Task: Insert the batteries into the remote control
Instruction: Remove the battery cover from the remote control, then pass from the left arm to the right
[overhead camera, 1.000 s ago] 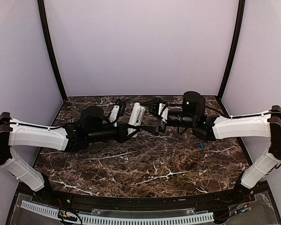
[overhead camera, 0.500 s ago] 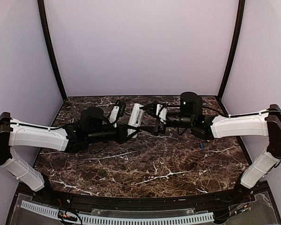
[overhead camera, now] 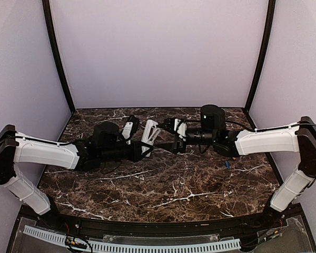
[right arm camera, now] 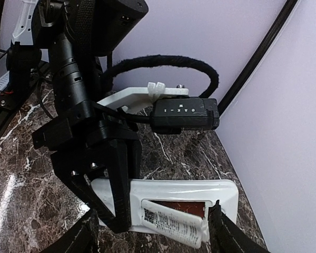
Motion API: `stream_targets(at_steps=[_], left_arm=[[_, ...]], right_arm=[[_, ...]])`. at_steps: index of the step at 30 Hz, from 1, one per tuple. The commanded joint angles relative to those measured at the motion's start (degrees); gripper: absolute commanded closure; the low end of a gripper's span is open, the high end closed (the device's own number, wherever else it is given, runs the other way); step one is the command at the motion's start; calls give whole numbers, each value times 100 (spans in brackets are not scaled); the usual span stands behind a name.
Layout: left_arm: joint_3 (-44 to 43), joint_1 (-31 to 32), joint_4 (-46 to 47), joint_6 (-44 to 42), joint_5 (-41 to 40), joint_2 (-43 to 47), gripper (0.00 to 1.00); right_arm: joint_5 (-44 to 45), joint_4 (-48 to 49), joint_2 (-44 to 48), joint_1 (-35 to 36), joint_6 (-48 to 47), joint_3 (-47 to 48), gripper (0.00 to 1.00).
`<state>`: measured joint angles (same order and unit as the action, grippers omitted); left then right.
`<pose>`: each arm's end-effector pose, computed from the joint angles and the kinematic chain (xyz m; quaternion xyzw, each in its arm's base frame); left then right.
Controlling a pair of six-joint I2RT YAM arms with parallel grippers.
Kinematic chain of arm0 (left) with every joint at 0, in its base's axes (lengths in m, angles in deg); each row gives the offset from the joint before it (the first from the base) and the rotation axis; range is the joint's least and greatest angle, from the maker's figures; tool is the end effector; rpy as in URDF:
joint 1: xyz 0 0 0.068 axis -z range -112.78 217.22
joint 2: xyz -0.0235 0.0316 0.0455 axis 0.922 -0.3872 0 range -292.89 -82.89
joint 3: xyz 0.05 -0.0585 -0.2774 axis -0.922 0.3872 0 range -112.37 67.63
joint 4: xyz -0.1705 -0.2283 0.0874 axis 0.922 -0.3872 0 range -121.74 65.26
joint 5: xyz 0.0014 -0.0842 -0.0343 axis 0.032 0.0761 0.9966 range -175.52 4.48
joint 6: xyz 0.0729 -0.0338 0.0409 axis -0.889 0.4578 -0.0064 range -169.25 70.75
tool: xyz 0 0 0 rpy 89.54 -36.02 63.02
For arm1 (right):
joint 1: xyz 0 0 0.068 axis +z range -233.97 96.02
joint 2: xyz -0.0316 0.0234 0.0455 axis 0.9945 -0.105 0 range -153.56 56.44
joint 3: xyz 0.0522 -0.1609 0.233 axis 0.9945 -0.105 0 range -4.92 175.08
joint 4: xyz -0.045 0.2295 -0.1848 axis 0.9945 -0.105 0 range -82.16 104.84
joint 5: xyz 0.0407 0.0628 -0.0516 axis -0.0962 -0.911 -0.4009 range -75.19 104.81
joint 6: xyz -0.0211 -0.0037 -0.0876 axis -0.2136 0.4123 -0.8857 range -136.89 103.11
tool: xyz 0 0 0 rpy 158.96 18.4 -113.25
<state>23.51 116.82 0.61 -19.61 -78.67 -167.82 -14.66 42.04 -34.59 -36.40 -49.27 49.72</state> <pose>0.2505 -0.3090 0.2109 0.1732 0.7761 -0.4221 0.4353 0.2617 0.3451 0.2499 -0.5995 0.4584 0.2749 0.5957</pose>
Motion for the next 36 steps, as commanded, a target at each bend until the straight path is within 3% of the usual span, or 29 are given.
stream_targets(at_steps=[1, 16, 24, 29, 33, 36], left_arm=[[-243, -89, -268, 126, -251, -58, 100], [-762, -260, -1018, 276, -491, -496, 100], [-618, -258, -674, 73, -269, -378, 100], [-476, -258, -442, -246, -83, -127, 100], [-605, -258, -734, -663, 84, 61, 100], [-765, -263, -1067, -985, 469, 164, 100]], right_arm=[[-190, -54, -99, -37, 159, -105, 32], [115, -397, 284, -268, 824, -453, 31], [255, -1113, 523, -485, 1820, -36, 29], [348, -2105, 563, -488, 2283, 695, 26], [305, -2992, 819, -486, 1357, 1060, 23], [26, -3327, 1167, -441, -225, 921, 18]])
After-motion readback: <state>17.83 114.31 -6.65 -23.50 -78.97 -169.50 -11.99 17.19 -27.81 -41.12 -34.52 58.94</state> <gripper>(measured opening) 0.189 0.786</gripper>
